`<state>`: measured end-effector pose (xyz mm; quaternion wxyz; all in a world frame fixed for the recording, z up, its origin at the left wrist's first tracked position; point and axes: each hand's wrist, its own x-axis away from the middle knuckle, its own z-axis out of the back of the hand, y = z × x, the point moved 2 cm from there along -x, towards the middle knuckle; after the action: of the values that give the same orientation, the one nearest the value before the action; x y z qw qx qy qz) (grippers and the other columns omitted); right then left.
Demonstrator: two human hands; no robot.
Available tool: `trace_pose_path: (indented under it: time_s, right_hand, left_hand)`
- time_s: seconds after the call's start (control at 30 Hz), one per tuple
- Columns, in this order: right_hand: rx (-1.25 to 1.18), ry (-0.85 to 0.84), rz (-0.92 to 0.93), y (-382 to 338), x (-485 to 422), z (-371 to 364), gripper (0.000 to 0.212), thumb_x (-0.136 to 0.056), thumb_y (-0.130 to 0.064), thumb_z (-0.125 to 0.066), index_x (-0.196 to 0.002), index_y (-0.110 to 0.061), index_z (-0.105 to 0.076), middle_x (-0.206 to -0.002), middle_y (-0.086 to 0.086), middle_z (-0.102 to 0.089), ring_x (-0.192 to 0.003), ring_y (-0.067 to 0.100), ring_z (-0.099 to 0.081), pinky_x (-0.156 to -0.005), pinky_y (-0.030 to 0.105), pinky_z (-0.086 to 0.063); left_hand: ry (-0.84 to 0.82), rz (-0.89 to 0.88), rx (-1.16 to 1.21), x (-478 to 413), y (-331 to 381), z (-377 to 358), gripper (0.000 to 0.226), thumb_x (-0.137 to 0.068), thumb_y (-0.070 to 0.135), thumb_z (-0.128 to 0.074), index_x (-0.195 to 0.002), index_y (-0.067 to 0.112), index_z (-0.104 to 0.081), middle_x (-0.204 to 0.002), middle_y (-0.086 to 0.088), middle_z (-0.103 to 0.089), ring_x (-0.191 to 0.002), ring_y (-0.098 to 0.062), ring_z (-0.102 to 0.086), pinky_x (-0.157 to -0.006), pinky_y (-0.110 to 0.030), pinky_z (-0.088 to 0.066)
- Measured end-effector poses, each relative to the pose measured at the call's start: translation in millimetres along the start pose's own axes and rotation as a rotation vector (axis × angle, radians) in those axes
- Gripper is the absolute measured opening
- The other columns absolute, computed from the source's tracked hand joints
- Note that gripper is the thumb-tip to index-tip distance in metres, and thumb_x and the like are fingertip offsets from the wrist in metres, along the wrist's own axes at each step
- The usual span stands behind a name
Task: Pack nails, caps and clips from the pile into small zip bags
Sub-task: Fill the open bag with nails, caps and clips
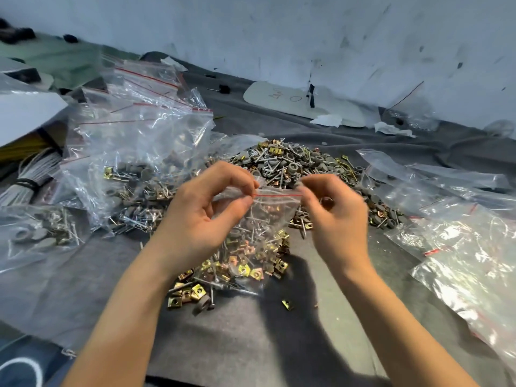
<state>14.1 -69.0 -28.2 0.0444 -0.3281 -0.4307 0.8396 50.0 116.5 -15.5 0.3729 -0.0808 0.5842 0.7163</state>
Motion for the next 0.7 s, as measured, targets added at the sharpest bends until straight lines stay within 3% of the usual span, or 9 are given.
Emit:
trace_pose_path:
  time_s: [0.07, 0.13, 0.2, 0.27, 0.33, 0.43, 0.53, 0.6, 0.7]
  right_hand:
    - [-0.148, 0.047, 0.031, -12.4, -3.1, 11.9, 0.009, -0.085, -0.015, -0.070, -0.090, -0.022, -0.066, -0.082, -0.008, -0.068, -0.078, 0.005, -0.063, -0.070, 0.019, -0.048]
    - [-0.176, -0.011, 0.121, -26.7, 1.5, 14.4, 0.011, -0.084, -0.018, -0.071, -0.092, -0.023, -0.067, -0.087, -0.006, -0.069, -0.085, 0.013, -0.065, -0.074, 0.027, -0.050]
    - [-0.135, -0.074, 0.214, -36.8, 6.9, 12.1, 0.012, -0.083, -0.021, -0.071, -0.094, -0.025, -0.068, -0.090, -0.010, -0.069, -0.091, 0.017, -0.063, -0.078, 0.028, -0.050]
    - [-0.067, -0.106, 0.287, -39.8, 8.4, 10.3, 0.011, -0.084, -0.023, -0.068, -0.094, -0.023, -0.070, -0.091, -0.012, -0.068, -0.095, 0.016, -0.060, -0.083, 0.028, -0.047]
    - [-0.054, -0.095, 0.275, -36.8, 7.3, 11.6, 0.011, -0.087, -0.023, -0.065, -0.094, -0.018, -0.072, -0.094, -0.008, -0.069, -0.099, 0.016, -0.061, -0.088, 0.033, -0.047]
    - [-0.102, -0.004, 0.199, -31.7, 4.9, 20.2, 0.012, -0.090, -0.018, -0.061, -0.092, -0.011, -0.071, -0.090, -0.002, -0.067, -0.086, 0.014, -0.061, -0.075, 0.034, -0.047]
    - [-0.065, 0.004, 0.322, -43.3, 13.2, 23.5, 0.012, -0.089, -0.014, -0.063, -0.078, -0.011, -0.065, -0.070, -0.006, -0.058, -0.062, 0.009, -0.052, -0.058, 0.022, -0.038]
    - [-0.016, -0.196, 0.460, -57.5, 29.1, 9.5, 0.016, -0.087, -0.017, -0.063, -0.073, -0.011, -0.063, -0.065, -0.008, -0.054, -0.058, 0.006, -0.048, -0.056, 0.017, -0.038]
    - [0.196, -0.683, 0.549, -59.4, 60.6, -27.2, 0.014, -0.087, -0.024, -0.061, -0.086, -0.011, -0.067, -0.082, 0.002, -0.059, -0.074, 0.022, -0.059, -0.064, 0.034, -0.051]
  left_hand:
    - [-0.034, -0.028, 0.018, -0.8, 1.9, -3.5, 0.007, -0.085, 0.026, -0.051, -0.090, 0.025, -0.056, -0.104, 0.002, -0.063, -0.099, -0.014, -0.061, -0.078, -0.021, -0.050]
    - [-0.069, -0.063, 0.016, -1.7, 3.6, -6.8, 0.009, -0.086, 0.022, -0.050, -0.091, 0.027, -0.055, -0.105, -0.005, -0.062, -0.102, -0.018, -0.060, -0.087, -0.023, -0.048]
    - [-0.092, -0.077, 0.023, -2.0, 3.9, -10.1, 0.009, -0.087, 0.021, -0.050, -0.090, 0.027, -0.054, -0.105, -0.008, -0.060, -0.102, -0.021, -0.060, -0.088, -0.028, -0.050]
    - [-0.101, -0.074, 0.065, -1.5, 3.2, -12.5, 0.007, -0.087, 0.020, -0.050, -0.088, 0.025, -0.055, -0.106, -0.009, -0.058, -0.103, -0.020, -0.059, -0.087, -0.024, -0.051]
    - [-0.088, -0.076, 0.078, -1.1, 2.3, -12.5, 0.007, -0.087, 0.020, -0.050, -0.089, 0.025, -0.055, -0.106, -0.009, -0.059, -0.103, -0.021, -0.059, -0.086, -0.027, -0.053]
    - [-0.013, -0.075, 0.038, -1.6, 1.3, -9.0, 0.006, -0.087, 0.024, -0.050, -0.089, 0.027, -0.055, -0.105, -0.006, -0.061, -0.098, -0.025, -0.060, -0.082, -0.044, -0.054]
    - [0.076, -0.060, 0.047, -2.9, -0.2, -4.6, 0.008, -0.087, 0.028, -0.051, -0.092, 0.033, -0.055, -0.102, 0.001, -0.062, -0.092, -0.030, -0.060, -0.072, -0.051, -0.052]
    - [0.093, -0.064, 0.062, -3.7, -2.0, -3.3, 0.009, -0.088, 0.027, -0.052, -0.093, 0.033, -0.056, -0.103, 0.000, -0.062, -0.097, -0.022, -0.060, -0.077, -0.038, -0.053]
    - [0.104, -0.068, 0.038, -4.2, -6.3, -2.2, 0.010, -0.088, 0.026, -0.052, -0.095, 0.032, -0.056, -0.103, -0.002, -0.062, -0.103, -0.022, -0.059, -0.085, -0.031, -0.049]
